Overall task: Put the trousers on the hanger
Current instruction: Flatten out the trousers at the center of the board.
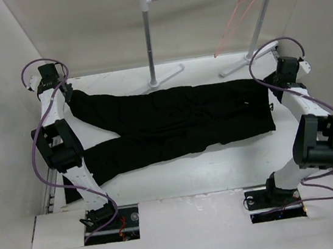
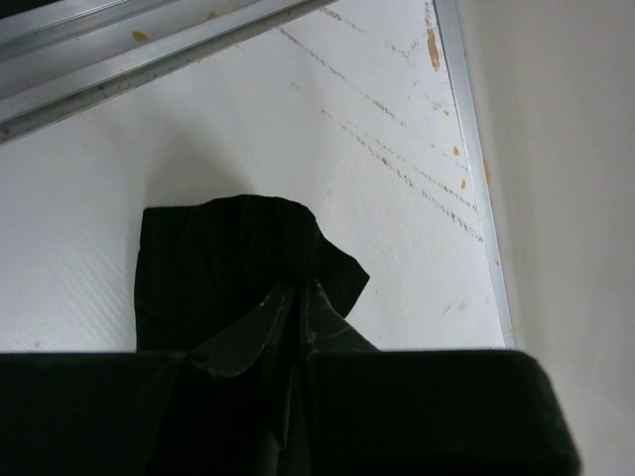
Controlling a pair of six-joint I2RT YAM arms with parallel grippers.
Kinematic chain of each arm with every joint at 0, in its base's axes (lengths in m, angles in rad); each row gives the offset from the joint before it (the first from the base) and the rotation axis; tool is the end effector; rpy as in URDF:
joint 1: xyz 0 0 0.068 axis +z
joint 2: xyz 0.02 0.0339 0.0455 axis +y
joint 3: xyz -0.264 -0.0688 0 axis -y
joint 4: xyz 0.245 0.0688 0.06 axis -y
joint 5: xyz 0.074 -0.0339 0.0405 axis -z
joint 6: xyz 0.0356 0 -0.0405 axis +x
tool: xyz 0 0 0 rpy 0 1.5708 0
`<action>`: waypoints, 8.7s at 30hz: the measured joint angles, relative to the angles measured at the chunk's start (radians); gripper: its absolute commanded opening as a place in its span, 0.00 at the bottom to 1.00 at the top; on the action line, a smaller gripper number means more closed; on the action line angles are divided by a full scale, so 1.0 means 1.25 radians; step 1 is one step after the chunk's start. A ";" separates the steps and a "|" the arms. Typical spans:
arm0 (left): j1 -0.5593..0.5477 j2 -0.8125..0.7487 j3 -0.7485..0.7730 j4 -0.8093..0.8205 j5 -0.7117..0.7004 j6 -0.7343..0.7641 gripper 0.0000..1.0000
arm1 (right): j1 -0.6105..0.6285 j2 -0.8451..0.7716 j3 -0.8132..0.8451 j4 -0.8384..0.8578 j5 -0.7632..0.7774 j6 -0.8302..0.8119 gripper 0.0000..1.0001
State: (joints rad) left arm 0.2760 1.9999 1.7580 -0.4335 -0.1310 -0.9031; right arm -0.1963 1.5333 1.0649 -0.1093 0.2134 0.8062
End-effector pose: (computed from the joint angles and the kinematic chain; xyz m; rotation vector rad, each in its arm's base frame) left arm 0.4484 0.1318 0.2848 -1.3071 1.8269 -0.1925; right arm 0.3388 -0.0751 0.2608 1.1335 1.8111 0.1291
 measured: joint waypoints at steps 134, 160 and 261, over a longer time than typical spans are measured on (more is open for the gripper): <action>-0.337 -0.678 -0.807 -0.009 -0.111 0.032 0.29 | 0.177 -0.697 -0.387 -0.360 0.092 0.053 0.21; -0.008 -0.757 -0.860 -0.152 -0.093 0.089 0.61 | 0.273 -0.569 -0.519 -0.302 -0.133 0.146 0.43; -0.006 0.218 0.092 -0.055 -0.052 0.165 0.02 | 0.220 -0.427 -0.381 -0.298 -0.068 0.017 0.70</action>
State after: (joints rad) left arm 0.2687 2.2719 1.8725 -0.5026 -0.1967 -0.6968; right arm 0.0788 1.0000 0.5884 -0.4816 0.1287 0.8280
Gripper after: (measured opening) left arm 0.024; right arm 0.665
